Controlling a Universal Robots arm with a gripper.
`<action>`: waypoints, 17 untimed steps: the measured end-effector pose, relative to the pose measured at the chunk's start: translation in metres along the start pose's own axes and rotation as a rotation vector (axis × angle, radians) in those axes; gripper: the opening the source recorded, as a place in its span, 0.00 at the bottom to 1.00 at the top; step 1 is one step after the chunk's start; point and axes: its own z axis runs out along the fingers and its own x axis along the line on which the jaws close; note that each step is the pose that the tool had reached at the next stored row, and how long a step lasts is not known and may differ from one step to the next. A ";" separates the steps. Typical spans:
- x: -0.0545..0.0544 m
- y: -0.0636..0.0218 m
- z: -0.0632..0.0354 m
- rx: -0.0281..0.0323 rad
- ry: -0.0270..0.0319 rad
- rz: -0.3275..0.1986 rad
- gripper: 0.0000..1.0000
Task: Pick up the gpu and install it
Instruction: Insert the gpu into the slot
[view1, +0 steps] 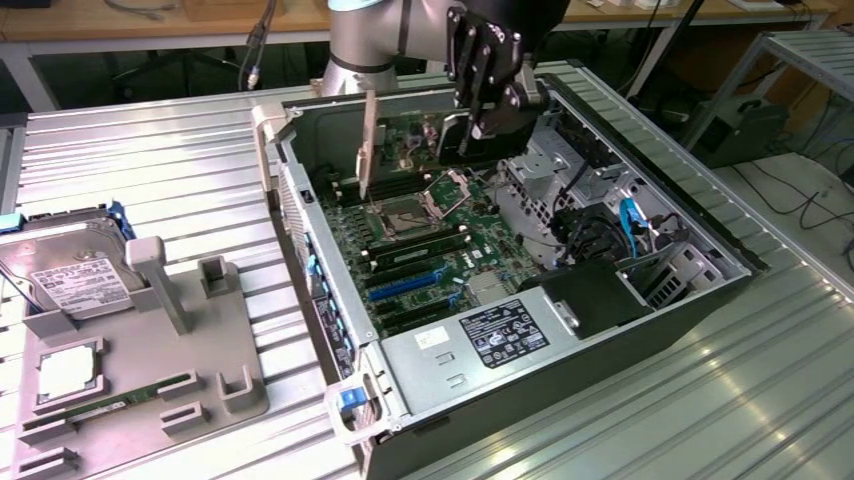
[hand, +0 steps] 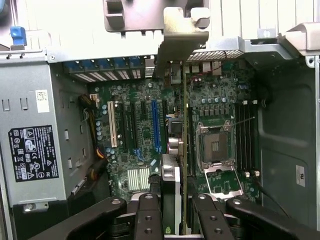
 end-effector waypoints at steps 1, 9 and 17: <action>0.000 -0.0001 0.0011 -0.0001 0.0000 -0.001 0.28; 0.001 -0.0001 0.0112 -0.0004 0.0000 -0.016 0.28; 0.001 -0.0001 0.0205 -0.0006 0.0000 -0.018 0.28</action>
